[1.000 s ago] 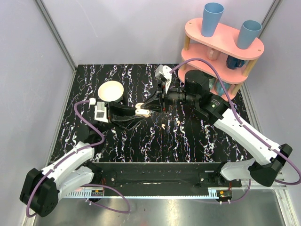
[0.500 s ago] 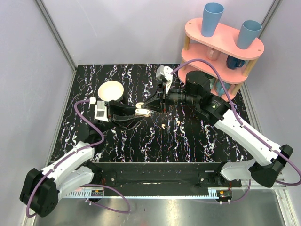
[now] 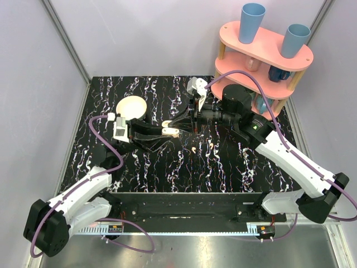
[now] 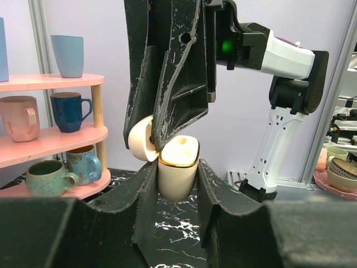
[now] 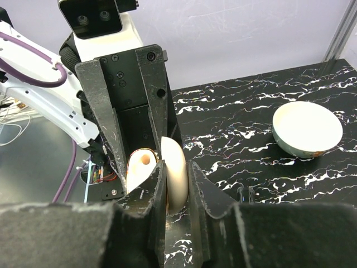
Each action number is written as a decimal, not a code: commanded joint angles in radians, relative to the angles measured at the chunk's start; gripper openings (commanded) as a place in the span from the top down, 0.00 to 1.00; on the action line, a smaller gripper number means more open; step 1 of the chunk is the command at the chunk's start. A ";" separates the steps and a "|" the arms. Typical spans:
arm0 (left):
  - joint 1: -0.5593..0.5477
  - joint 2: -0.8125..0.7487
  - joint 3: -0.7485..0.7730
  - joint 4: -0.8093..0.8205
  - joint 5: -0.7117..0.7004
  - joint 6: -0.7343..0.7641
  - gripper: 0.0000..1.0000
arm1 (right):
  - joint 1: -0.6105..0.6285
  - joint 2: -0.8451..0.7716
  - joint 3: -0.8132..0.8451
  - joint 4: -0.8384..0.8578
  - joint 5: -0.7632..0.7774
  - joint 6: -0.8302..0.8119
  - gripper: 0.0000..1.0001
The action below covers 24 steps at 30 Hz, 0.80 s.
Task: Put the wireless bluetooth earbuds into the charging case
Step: Pass from the right arm to the left, then pick up the right earbud from the center of the board.
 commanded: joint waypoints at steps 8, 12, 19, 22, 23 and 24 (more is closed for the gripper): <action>0.006 -0.015 0.030 -0.047 -0.042 0.097 1.00 | 0.016 -0.045 -0.019 0.048 0.013 0.013 0.43; 0.006 -0.033 0.017 -0.078 -0.059 0.126 1.00 | 0.016 -0.067 -0.041 0.094 0.064 0.021 0.32; 0.006 -0.101 -0.023 -0.153 -0.116 0.201 1.00 | 0.016 -0.151 -0.099 0.195 0.268 0.084 0.19; 0.006 -0.136 -0.029 -0.210 -0.136 0.245 1.00 | 0.014 -0.182 -0.104 0.194 0.426 0.124 0.15; 0.006 -0.147 -0.032 -0.224 -0.142 0.267 1.00 | 0.014 -0.185 -0.105 0.191 0.455 0.130 0.14; 0.006 -0.156 -0.034 -0.250 -0.154 0.276 1.00 | 0.014 -0.188 -0.108 0.175 0.487 0.133 0.11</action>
